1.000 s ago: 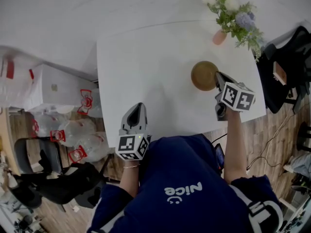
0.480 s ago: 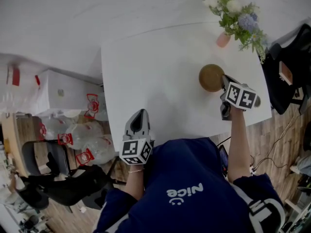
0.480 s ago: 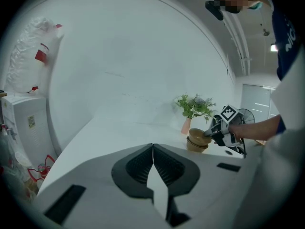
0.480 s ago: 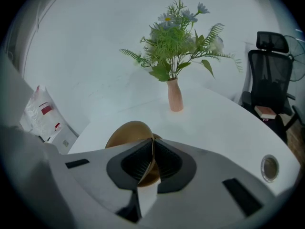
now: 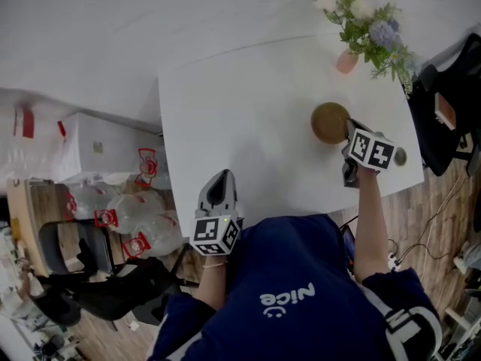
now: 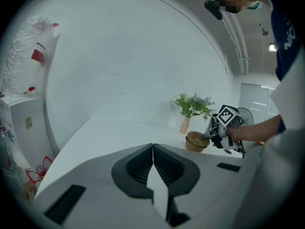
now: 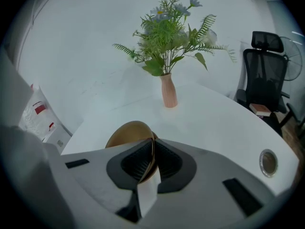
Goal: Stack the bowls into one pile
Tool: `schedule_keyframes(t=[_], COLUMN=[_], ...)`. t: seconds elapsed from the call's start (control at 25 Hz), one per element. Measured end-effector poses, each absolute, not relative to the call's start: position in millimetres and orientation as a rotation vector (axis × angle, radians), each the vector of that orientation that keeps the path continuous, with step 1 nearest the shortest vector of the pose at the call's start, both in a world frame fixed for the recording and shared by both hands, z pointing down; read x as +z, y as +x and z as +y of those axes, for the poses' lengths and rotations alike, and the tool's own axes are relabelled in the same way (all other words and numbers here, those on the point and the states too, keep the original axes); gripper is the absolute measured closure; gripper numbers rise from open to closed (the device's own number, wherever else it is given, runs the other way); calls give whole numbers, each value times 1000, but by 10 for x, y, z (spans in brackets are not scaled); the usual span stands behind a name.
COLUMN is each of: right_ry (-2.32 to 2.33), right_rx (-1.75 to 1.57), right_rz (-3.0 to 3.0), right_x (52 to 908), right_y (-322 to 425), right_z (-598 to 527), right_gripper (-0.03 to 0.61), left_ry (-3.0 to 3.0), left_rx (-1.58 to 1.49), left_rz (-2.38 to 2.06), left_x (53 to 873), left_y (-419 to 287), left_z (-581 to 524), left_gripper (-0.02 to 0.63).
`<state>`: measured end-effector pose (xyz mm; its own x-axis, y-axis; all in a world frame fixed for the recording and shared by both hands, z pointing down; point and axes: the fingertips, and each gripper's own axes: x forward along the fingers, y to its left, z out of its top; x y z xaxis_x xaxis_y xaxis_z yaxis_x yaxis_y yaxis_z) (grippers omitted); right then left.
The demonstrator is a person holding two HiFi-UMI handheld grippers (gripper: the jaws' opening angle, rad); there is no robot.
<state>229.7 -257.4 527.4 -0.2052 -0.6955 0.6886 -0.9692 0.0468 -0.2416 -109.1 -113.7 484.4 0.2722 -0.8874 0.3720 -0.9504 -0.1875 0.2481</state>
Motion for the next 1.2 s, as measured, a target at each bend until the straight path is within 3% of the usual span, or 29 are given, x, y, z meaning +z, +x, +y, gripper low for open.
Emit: schedule_keyframes(t=[0.56,0.72,1.2], right_ry=[1662,1704,1705], right_rx=[844,835,587], right_rz=[-1903,-1896,-2081], right_x=[5353,5283,4773], right_y=[2284,2345,2153], right_z=[-2565,-2552,-2395], right_gripper=[538,489,471], left_ry=[2133,2136,2154], left_rx=[207,200,172], left_rz=[-1646,-1646,-1641], left_x=[4844,4848,4813], left_y=[-1049,-1050,-1051], left_z=[-1110,-1078,-1056], left_gripper=[595,595,595])
